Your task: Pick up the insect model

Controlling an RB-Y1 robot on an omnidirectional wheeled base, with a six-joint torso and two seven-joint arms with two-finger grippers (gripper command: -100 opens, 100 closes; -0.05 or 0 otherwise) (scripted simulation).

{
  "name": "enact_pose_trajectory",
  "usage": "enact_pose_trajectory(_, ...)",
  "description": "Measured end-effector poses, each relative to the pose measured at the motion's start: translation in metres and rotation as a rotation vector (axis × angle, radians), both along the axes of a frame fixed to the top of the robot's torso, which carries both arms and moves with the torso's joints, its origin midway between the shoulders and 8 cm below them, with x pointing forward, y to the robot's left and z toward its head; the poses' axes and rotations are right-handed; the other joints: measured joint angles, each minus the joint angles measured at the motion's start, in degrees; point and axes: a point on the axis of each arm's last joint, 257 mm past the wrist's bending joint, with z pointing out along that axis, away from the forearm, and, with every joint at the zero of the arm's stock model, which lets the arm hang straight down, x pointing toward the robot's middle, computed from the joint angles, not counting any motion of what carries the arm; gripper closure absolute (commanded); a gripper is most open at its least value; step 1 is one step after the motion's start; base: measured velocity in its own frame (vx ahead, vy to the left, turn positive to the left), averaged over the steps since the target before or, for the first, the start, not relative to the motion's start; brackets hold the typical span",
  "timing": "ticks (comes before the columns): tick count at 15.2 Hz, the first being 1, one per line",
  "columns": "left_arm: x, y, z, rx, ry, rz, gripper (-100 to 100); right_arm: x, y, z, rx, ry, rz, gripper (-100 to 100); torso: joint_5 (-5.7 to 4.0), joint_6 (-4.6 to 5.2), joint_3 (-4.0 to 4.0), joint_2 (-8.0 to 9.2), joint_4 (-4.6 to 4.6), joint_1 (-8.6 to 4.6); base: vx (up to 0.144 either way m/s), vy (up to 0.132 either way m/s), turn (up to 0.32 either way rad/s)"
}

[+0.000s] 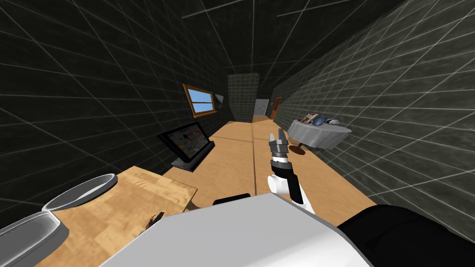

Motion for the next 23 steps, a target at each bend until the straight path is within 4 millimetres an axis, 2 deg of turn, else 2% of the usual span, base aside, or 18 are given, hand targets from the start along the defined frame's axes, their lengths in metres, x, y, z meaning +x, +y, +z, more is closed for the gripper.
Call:
enact_pose_trajectory(5, -0.051, 0.028, -0.029, 0.04, 0.122, 0.024, -100, 0.0, 0.0, 0.0, 0.0, 0.0, 0.0, 0, 0.02, 0.02, 0.03, 0.04, 0.02, 0.07, 0.099, -0.015, -0.136)
enact_pose_trajectory(11, -0.135, 0.052, -0.057, 0.085, 0.297, 0.054, -100, 0.0, 0.0, 0.0, 0.0, 0.0, 0.0, 0, 0.0, 0.0, -0.03, -0.05, -0.01, 0.04, 0.121, -0.013, -0.125)
enact_pose_trajectory(13, -0.148, 0.055, -0.06, 0.087, 0.327, 0.063, -100, 0.0, 0.0, 0.0, 0.0, 0.0, 0.0, 0, 0.01, -0.02, 0.07, 0.13, 0.02, 0.04, 0.057, -0.01, -0.06)
enact_pose_trajectory(15, -0.169, 0.061, -0.068, 0.096, 0.37, 0.069, -100, 0.0, 0.0, 0.0, 0.0, 0.0, 0.0, 0, 0.05, 0.03, 0.07, 0.1, 0.04, 0.05, 0.109, -0.009, -0.171)
enact_pose_trajectory(19, -0.232, 0.075, -0.081, 0.108, 0.49, 0.094, -100, 0.0, 0.0, 0.0, 0.0, 0.0, 0.0, 0, 0.23, 0.06, -0.01, -0.05, 0.03, 0.45, 0.12, 0.008, -0.132)
enact_pose_trajectory(23, -0.298, 0.077, -0.082, 0.109, 0.611, 0.114, -100, 0.0, 0.0, 0.0, 0.0, 0.0, 0.0, 0, 0.23, 0.07, -0.04, -0.11, 0.01, 0.46, 0.132, 0.012, -0.161)
